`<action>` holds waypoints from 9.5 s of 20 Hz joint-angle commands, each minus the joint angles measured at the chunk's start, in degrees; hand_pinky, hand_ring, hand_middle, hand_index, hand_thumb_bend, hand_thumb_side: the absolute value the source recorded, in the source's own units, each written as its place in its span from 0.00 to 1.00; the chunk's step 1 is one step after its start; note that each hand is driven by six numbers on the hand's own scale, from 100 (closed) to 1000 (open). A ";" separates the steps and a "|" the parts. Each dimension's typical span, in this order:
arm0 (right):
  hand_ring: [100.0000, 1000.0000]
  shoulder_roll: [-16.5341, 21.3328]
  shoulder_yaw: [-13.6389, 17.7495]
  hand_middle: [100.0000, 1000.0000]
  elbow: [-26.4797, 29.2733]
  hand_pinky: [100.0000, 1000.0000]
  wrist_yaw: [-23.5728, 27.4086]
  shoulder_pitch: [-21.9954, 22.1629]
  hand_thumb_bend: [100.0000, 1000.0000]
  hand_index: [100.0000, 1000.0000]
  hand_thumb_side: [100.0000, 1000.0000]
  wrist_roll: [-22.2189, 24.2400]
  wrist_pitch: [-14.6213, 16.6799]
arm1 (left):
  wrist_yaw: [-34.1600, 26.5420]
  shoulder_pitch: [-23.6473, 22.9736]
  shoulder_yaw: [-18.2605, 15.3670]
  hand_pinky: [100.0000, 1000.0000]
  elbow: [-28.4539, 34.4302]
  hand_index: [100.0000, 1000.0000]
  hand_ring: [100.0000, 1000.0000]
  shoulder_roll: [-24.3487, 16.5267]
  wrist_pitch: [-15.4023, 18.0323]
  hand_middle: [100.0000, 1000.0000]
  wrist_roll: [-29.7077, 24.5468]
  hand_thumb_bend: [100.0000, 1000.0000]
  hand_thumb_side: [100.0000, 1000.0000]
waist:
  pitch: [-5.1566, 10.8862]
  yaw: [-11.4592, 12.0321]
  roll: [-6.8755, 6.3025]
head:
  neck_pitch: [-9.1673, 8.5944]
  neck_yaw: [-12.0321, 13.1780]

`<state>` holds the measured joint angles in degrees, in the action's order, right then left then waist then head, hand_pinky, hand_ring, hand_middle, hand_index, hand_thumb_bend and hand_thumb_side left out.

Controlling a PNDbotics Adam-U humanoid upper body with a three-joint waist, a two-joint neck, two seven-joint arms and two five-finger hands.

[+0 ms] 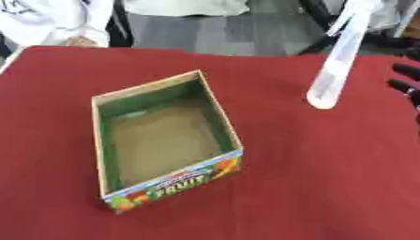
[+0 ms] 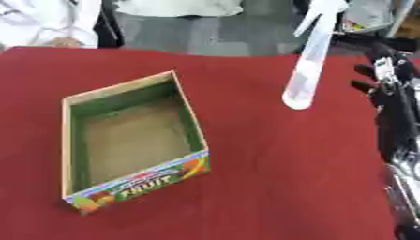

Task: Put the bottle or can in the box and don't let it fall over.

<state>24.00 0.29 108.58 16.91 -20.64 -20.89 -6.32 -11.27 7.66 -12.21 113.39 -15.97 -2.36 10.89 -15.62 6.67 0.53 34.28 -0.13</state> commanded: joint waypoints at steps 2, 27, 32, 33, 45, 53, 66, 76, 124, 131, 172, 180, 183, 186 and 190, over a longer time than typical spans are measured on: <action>0.82 1.11 0.19 0.82 1.22 0.78 -0.03 -0.55 0.00 0.83 0.62 -0.06 0.07 | 0.25 0.20 -0.69 0.69 1.20 0.72 0.64 -0.42 -0.05 0.63 -0.14 0.00 0.72 | 0.83 -0.03 -0.05 | 1.15 0.09; 0.82 8.13 0.00 0.83 1.30 0.78 -1.34 -4.92 0.00 0.84 0.49 2.58 -3.49 | -0.30 -0.09 -0.47 0.69 1.20 0.72 0.64 -0.83 -0.14 0.63 -0.52 0.00 0.71 | 2.89 0.05 -0.10 | -2.90 -0.89; 0.82 12.17 -0.57 0.82 0.49 0.79 -2.67 -8.15 0.00 0.83 0.43 5.86 -6.51 | -0.48 -0.36 -0.40 0.69 1.20 0.72 0.63 -1.17 -0.11 0.63 -0.53 0.00 0.71 | 3.59 0.17 -0.19 | -2.07 -0.77; 0.82 13.26 -0.67 0.82 0.18 0.79 -3.09 -9.01 0.00 0.83 0.42 6.96 -7.35 | -0.50 -0.41 -0.37 0.69 1.20 0.72 0.63 -1.20 -0.13 0.63 -0.55 0.00 0.71 | 3.69 0.16 -0.18 | -1.96 -0.79; 0.83 25.55 -4.01 0.82 -13.14 0.81 -9.50 -22.74 0.00 0.83 0.35 33.90 -9.74 | -0.51 -0.96 0.10 0.69 1.20 0.72 0.63 -1.71 -0.30 0.63 -0.99 0.00 0.71 | 4.23 0.55 -0.24 | -0.26 -0.99; 0.86 29.50 -5.44 0.85 -27.57 0.84 -17.56 -30.03 0.00 0.85 0.36 48.59 -6.76 | -0.47 -1.07 0.31 0.69 1.20 0.72 0.63 -2.10 -0.57 0.63 -1.13 0.00 0.71 | 4.22 0.43 0.31 | 0.13 -0.97; 0.91 29.94 -4.15 0.90 -40.84 0.87 -20.98 -36.64 0.00 0.87 0.32 59.40 -0.57 | -0.19 -1.15 0.42 0.69 1.20 0.72 0.63 -2.31 -0.92 0.63 -1.28 0.00 0.72 | 3.72 0.65 1.04 | -3.72 -1.48; 0.92 29.11 -5.60 0.91 -43.19 0.88 -24.22 -39.26 0.00 0.89 0.22 62.46 0.31 | -0.15 -0.60 0.67 0.69 1.20 0.72 0.63 -2.45 -1.00 0.63 -1.54 0.00 0.72 | 2.89 0.97 1.26 | -4.62 -2.51; 0.85 24.86 -5.01 0.87 -45.93 0.84 -30.35 -47.22 0.00 0.85 0.00 59.20 2.00 | 1.83 0.32 1.01 0.70 1.20 0.71 0.62 -2.03 -1.40 0.63 -2.51 0.00 0.74 | -2.39 2.44 2.82 | -8.16 -4.83; 0.84 24.66 -4.99 0.86 -46.12 0.84 -30.06 -47.28 0.00 0.83 0.00 58.65 1.48 | 1.96 0.37 1.06 0.70 1.20 0.71 0.62 -1.90 -1.47 0.63 -2.61 0.00 0.74 | -2.88 2.66 2.92 | -8.24 -4.82; 0.52 25.08 -5.75 0.65 -44.32 0.74 -25.27 -46.75 0.00 0.68 0.00 57.85 -1.82 | 2.59 0.02 1.06 0.71 1.19 0.71 0.61 -1.11 -2.04 0.63 -2.97 0.00 0.75 | -3.08 2.39 2.91 | -8.27 -4.38; 0.49 25.10 -5.65 0.62 -44.17 0.72 -24.47 -46.78 0.00 0.65 0.00 56.35 -1.64 | 2.69 -0.07 1.01 0.71 1.20 0.70 0.61 -1.15 -2.02 0.62 -2.97 0.00 0.75 | -3.09 2.23 2.86 | -7.87 -4.25; 0.46 25.11 -5.64 0.57 -44.07 0.71 -24.19 -46.80 0.00 0.61 0.00 55.97 -1.53 | 2.71 -0.11 1.03 0.71 1.20 0.70 0.61 -1.12 -2.04 0.63 -3.03 0.00 0.75 | -3.11 2.13 2.80 | -7.83 -4.24; 0.42 25.11 -5.67 0.50 -43.95 0.69 -23.90 -46.75 0.00 0.55 0.00 55.64 -1.25 | 2.72 -0.10 1.03 0.71 1.20 0.70 0.61 -1.06 -2.04 0.63 -3.07 0.00 0.75 | -3.14 2.12 2.78 | -7.85 -4.25; 0.36 25.15 -5.77 0.44 -43.82 0.66 -23.63 -46.58 0.00 0.49 0.00 55.66 -0.73 | 2.75 -0.08 0.99 0.71 1.20 0.70 0.61 -1.00 -2.02 0.63 -3.07 0.00 0.75 | -3.22 2.18 2.79 | -7.89 -4.17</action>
<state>46.74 -5.76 63.26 -7.21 -66.39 34.99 -7.30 -8.57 7.52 -11.08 113.40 -16.50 -4.33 7.89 -19.79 8.88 3.60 26.59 -4.40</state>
